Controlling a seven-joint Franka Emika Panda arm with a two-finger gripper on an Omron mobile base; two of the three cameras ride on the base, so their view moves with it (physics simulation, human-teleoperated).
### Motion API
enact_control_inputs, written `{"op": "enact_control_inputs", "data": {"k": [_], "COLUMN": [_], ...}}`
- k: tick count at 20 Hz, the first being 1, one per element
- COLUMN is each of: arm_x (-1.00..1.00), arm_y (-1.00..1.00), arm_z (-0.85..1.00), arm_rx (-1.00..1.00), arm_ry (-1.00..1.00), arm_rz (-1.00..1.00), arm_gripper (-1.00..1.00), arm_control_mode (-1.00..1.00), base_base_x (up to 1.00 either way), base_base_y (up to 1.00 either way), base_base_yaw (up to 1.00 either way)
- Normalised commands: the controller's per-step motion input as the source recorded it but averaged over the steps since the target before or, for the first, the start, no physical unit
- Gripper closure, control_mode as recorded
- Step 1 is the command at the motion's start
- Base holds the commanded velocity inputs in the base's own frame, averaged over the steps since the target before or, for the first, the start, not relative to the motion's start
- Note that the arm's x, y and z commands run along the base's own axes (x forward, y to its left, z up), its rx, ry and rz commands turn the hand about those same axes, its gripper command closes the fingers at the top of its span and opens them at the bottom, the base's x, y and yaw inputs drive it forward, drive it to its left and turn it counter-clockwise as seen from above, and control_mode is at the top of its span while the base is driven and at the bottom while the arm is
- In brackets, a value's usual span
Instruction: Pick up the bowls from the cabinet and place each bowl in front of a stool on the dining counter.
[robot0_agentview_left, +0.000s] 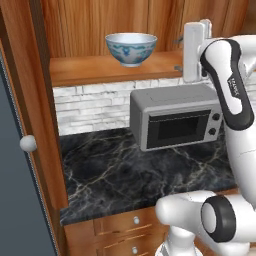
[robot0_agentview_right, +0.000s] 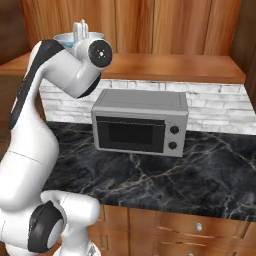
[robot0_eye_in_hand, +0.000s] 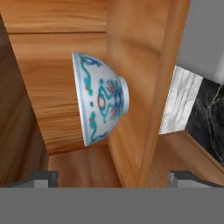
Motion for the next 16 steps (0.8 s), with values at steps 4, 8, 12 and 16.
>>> {"op": "enact_control_inputs", "data": {"k": [4,8,12,16], "arm_x": [0.52,0.41,0.55,0.74], "arm_y": [0.24,0.01,0.14,0.23], "arm_z": [0.12,0.36,0.06,0.0], "arm_rx": [0.0,0.0,0.0,-0.02], "arm_ry": [0.11,0.09,0.16,0.15], "arm_rz": [0.1,0.0,0.0,0.0], "arm_gripper": [-1.0,-1.0,-1.0,-1.0], "arm_control_mode": [-1.0,-1.0,-1.0,-1.0], "base_base_x": [0.0,0.0,0.0,0.0], "base_base_y": [0.0,0.0,0.0,0.0], "base_base_yaw": [0.0,0.0,0.0,0.0]}}
